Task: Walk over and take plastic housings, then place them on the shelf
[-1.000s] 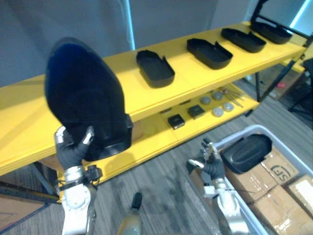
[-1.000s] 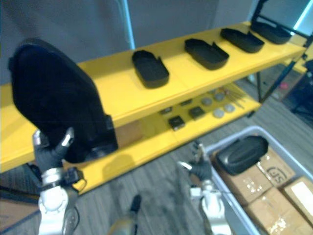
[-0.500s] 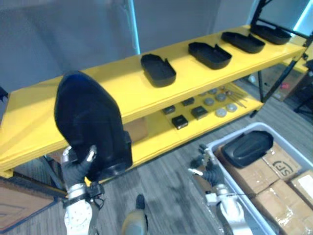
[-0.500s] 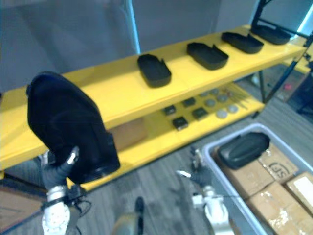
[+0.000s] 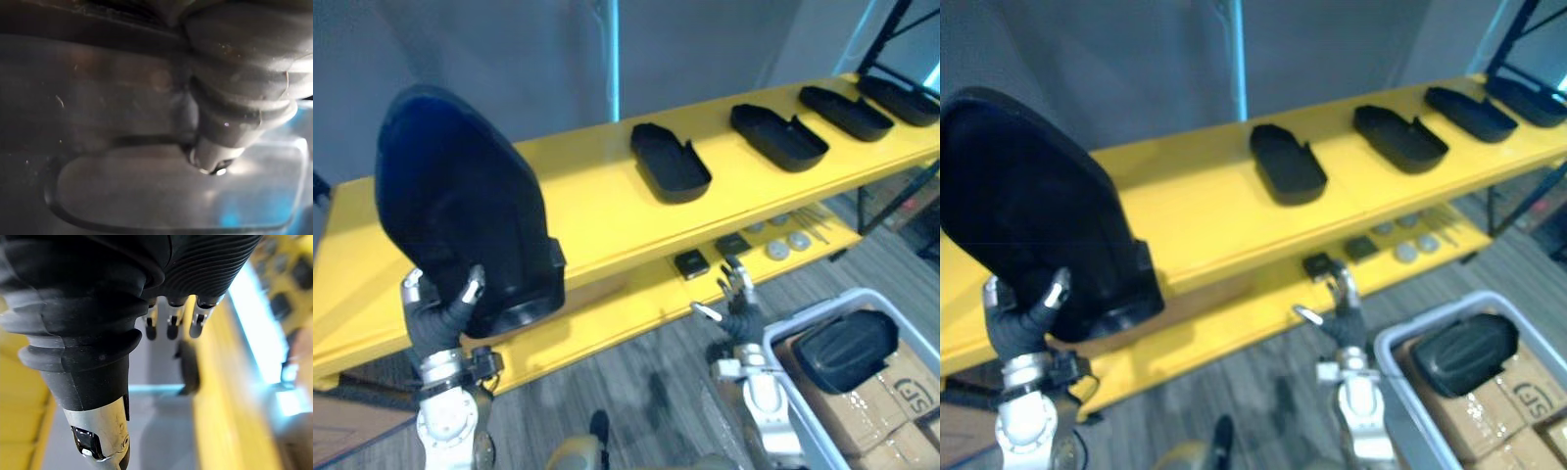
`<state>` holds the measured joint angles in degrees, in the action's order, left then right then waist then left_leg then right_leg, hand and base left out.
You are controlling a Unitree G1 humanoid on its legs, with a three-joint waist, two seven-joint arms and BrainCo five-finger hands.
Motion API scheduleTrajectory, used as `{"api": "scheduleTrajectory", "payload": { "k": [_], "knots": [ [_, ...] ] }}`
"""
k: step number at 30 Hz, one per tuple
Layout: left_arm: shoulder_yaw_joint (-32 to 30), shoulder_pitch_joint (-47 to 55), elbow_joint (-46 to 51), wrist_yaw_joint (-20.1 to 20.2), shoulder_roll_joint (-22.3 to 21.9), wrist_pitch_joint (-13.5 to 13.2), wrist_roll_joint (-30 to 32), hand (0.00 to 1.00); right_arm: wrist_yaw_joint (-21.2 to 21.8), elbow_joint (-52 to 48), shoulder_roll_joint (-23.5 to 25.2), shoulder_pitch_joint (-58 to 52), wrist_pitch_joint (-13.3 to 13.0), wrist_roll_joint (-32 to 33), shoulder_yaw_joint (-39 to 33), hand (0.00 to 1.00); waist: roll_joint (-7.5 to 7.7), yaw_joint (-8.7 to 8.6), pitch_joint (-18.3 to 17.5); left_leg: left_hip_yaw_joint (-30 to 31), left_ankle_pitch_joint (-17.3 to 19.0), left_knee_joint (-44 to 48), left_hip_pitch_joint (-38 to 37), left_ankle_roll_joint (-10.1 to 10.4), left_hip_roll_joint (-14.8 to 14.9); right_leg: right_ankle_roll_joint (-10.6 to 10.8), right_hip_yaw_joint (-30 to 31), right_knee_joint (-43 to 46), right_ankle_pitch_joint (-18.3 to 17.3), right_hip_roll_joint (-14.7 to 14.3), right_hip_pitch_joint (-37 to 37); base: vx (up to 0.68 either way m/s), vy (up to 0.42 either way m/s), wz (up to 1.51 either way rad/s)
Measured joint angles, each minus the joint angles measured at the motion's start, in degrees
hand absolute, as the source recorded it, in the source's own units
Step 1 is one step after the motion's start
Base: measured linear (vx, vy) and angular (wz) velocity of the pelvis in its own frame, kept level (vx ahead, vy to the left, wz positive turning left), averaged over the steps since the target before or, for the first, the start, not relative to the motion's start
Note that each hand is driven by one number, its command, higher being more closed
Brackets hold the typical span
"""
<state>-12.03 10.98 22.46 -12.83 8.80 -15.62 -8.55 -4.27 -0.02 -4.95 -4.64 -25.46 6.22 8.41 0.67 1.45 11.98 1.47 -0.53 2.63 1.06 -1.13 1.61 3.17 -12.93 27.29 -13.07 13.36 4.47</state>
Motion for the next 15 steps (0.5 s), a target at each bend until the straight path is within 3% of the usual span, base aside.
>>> {"api": "scheduleTrajectory", "payload": {
  "k": [3, 4, 5, 6, 9, 10, 11, 13, 15],
  "knots": [
    [1.1, -3.6, -2.4, -0.9, -0.1, 1.3, -0.1, 1.00, 2.6, -4.5, -1.8, 0.1, -0.8, 2.9, -0.2, 0.00, 0.53, -1.31, -0.3, 6.0, 0.7, 0.0, 0.1, 1.6, -0.8, 2.4, 9.3, -12.4, 2.9, -4.3, 0.4, 0.18, -0.181, 1.14],
    [1.2, -3.2, -2.4, -0.9, -0.1, 1.4, -0.3, 1.00, 3.5, -5.2, -1.9, 0.2, -0.8, 4.0, -0.1, 0.00, 1.23, -1.18, -0.7, 6.9, 1.0, 0.0, 0.2, 2.0, -1.3, 2.1, 10.1, -14.1, 4.3, -4.4, 0.4, 0.20, -0.288, 1.07],
    [1.1, -2.3, -2.4, -0.9, 0.0, 1.4, -0.6, 1.00, 4.8, -6.5, -2.0, 0.3, -0.8, 5.3, 0.3, 0.00, 3.10, -0.94, -1.9, 8.8, 1.8, 0.1, 0.9, 3.3, -2.9, 2.5, 10.5, -16.5, 7.8, -4.1, 0.2, 0.24, -0.306, 1.08],
    [2.1, -0.9, -2.9, -1.0, -1.8, 1.9, -0.5, 1.00, 5.8, -6.6, -3.6, 0.9, -0.7, 6.0, 0.7, 0.00, 1.97, -0.65, -2.9, 11.2, 2.0, 0.4, 0.9, 4.4, -2.0, 3.5, 8.7, -16.7, 8.9, -4.8, -0.8, 0.27, -0.284, 0.97],
    [3.6, 4.1, -2.8, -1.1, -4.9, 2.5, -1.8, 1.00, 6.9, -6.6, -7.6, 3.7, -0.5, 6.5, 2.3, 0.00, -2.77, 1.21, -4.0, 12.4, 2.8, 0.6, 1.4, 7.2, 1.8, 2.1, 4.5, -20.1, 9.8, -8.5, -4.1, 0.27, -0.207, 0.57],
    [4.0, 4.6, -2.8, -0.9, -5.3, 2.5, -2.0, 1.00, 6.8, -6.6, -8.1, 4.0, -0.5, 6.5, 2.4, 0.00, -3.21, 1.16, -4.1, 12.0, 2.7, 0.8, 1.7, 7.5, 2.2, 1.9, 3.2, -20.4, 9.7, -8.8, -4.9, 0.19, -0.160, 0.88],
    [4.8, 4.9, -2.8, -0.4, -5.9, 2.5, -2.2, 1.00, 6.6, -6.7, -8.5, 4.0, -0.6, 6.1, 2.3, 0.00, -3.64, 0.94, -4.3, 9.9, 2.3, 1.2, 2.1, 7.9, 3.0, 1.6, 0.4, -20.8, 9.5, -9.1, -6.6, 0.17, -0.116, 1.07],
    [6.1, 4.5, -2.7, 0.8, -5.8, 2.2, -2.6, 1.00, 4.8, -7.3, -8.5, 4.0, -0.5, 3.6, 0.9, 0.00, -3.12, 0.41, -4.1, -0.8, 1.8, 2.9, 2.6, 5.7, 3.6, -0.5, -4.4, -20.4, 7.7, -8.7, -9.7, 0.15, -0.106, 1.12],
    [6.9, 4.6, -2.7, 2.0, -5.7, 1.5, -2.7, 1.00, 3.1, -9.7, -8.6, 3.9, -0.2, 1.8, 0.4, 0.00, -2.36, 0.30, -4.0, -5.6, 0.7, 3.9, 2.6, 4.0, 3.3, -0.7, -6.1, -18.5, 6.2, -8.0, -10.1, 0.08, -0.052, 0.70]
  ]
}}
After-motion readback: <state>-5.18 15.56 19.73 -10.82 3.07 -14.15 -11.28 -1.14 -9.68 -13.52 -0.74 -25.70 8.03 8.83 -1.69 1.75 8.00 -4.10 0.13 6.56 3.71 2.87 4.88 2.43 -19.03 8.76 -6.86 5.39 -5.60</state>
